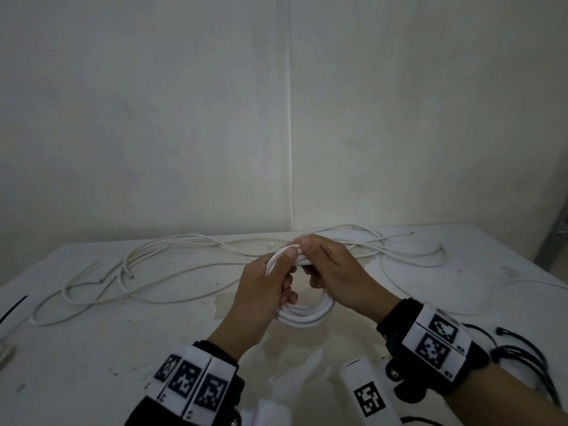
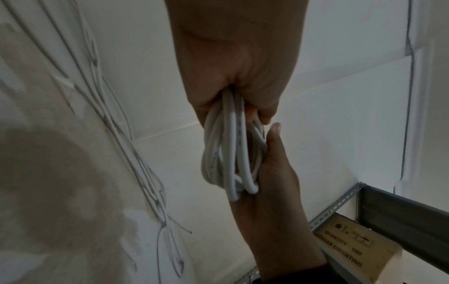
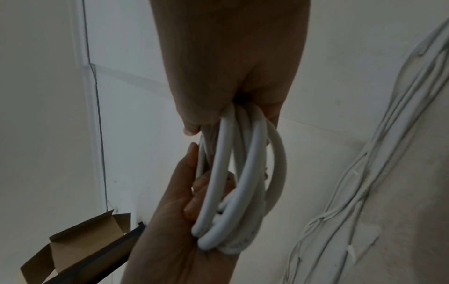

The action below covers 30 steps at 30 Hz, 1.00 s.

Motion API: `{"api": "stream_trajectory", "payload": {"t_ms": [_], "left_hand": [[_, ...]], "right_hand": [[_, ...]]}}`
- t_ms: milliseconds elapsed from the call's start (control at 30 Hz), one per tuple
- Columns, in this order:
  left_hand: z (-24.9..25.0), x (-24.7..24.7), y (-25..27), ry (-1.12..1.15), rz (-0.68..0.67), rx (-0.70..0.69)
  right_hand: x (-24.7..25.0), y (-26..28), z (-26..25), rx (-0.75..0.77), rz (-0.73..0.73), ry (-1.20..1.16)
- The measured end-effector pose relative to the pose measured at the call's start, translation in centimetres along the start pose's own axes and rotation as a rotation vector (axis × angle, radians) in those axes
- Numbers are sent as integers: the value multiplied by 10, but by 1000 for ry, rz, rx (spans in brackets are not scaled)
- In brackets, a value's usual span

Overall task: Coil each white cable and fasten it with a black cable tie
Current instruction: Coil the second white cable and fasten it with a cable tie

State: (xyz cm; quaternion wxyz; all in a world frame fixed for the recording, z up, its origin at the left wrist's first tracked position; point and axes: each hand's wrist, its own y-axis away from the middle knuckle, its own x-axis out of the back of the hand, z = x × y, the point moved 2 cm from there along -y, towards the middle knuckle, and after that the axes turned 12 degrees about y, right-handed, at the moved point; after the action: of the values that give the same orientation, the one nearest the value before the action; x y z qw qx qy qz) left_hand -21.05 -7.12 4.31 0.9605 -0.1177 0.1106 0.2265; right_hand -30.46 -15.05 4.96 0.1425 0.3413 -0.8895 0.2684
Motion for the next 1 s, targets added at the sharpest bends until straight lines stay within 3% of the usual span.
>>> {"api": "stream_trajectory", "payload": {"t_ms": [367,567,667,767,1000], "left_hand": [[-27,-36,-2,87,15,54],[-47,-63,1,99,-39,78],[-54,-73,3,88,-50,91],[-58,-83,3,79,-63,93],[-72,-100,0,26,-43,116]], "right_hand": [[87,67,24,-262,159,240],[153,124,52,-467,178,509],[179,148,66,-560,111,642],[188,163,80,-624,-44,786],[149,162,95,-686,-409,904]]}}
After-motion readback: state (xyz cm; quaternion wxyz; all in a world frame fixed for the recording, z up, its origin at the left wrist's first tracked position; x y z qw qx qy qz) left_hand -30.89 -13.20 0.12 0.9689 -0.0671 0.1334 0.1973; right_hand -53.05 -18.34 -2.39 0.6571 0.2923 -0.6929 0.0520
